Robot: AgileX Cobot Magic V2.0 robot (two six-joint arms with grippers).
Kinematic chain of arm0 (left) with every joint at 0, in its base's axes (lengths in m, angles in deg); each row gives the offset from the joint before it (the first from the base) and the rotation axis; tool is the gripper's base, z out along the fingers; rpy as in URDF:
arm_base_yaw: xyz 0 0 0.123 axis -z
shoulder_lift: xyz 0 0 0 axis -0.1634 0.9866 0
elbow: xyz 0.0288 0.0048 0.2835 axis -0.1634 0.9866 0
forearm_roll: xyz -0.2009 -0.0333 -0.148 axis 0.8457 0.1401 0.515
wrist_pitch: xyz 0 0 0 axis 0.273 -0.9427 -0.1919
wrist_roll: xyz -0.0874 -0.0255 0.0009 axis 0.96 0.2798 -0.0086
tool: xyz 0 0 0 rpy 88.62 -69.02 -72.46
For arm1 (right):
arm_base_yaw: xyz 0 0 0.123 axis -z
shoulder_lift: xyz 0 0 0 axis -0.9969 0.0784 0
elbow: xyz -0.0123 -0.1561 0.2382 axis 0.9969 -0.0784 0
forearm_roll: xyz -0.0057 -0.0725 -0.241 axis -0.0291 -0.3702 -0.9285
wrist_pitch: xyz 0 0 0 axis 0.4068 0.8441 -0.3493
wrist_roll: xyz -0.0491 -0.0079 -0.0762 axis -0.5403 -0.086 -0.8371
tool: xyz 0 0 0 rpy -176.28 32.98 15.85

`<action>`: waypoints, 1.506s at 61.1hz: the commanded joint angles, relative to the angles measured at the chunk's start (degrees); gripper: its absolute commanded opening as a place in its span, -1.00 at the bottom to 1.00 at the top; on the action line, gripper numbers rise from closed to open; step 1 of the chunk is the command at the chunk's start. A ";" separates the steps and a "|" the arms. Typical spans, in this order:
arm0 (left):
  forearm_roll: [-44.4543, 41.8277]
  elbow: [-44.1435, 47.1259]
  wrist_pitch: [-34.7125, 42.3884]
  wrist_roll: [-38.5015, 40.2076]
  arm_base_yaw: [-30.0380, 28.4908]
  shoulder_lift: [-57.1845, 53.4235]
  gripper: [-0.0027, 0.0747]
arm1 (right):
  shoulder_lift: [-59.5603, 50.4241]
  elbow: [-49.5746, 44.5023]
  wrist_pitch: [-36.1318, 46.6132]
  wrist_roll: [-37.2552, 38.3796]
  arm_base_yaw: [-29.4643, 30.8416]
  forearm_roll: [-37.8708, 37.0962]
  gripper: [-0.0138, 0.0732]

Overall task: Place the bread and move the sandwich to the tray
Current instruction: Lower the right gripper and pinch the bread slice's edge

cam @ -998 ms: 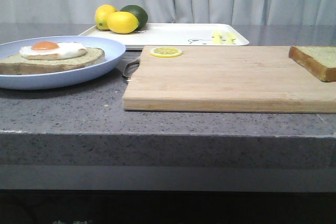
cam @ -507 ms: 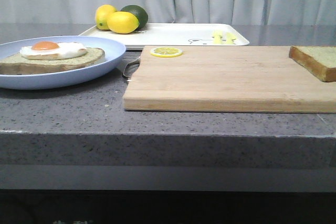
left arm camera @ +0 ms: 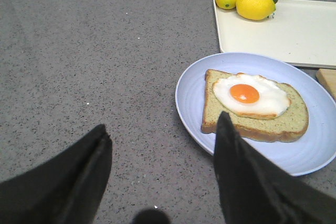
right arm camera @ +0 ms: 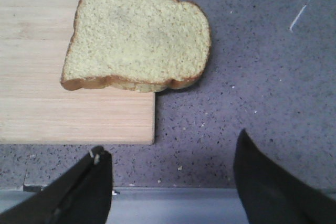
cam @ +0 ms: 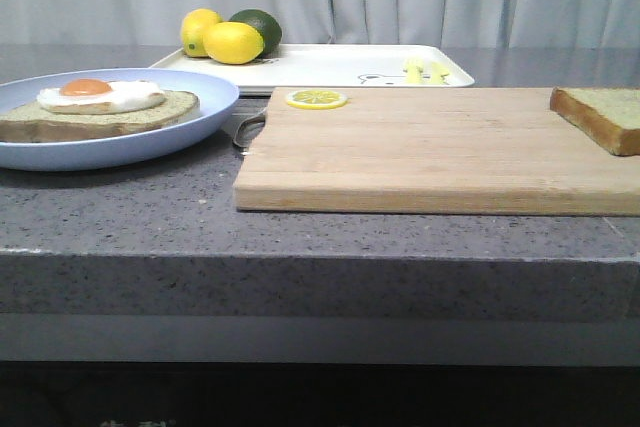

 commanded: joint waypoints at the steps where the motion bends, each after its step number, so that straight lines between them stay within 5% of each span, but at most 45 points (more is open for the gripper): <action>1: -0.03 -1.48 4.78 0.01 0.05 0.69 0.18 | 4.17 6.17 -2.09 -0.89 0.26 0.20 0.49; 14: 0.05 -1.48 4.78 0.01 0.05 0.67 0.18 | 16.77 16.65 -16.61 -9.13 0.26 5.05 0.49; 28: 0.05 -1.48 4.78 0.01 0.05 0.67 0.18 | 26.35 22.39 -17.07 -10.99 8.16 8.28 0.49; 42: 0.05 -1.48 4.78 0.01 0.05 0.67 0.18 | 35.60 22.68 -17.82 -27.23 28.56 30.93 0.49; 51: 0.05 -1.48 4.78 0.01 0.05 0.67 0.18 | 41.85 22.68 -19.33 -36.11 34.69 45.12 0.49; 70: 0.05 -1.48 4.78 0.01 0.05 0.67 0.18 | 51.98 22.68 -21.44 -46.02 36.20 57.12 0.49; 92: 0.05 -1.48 4.78 0.01 0.05 0.67 0.18 | 56.02 22.68 -23.35 -47.38 34.02 58.95 0.49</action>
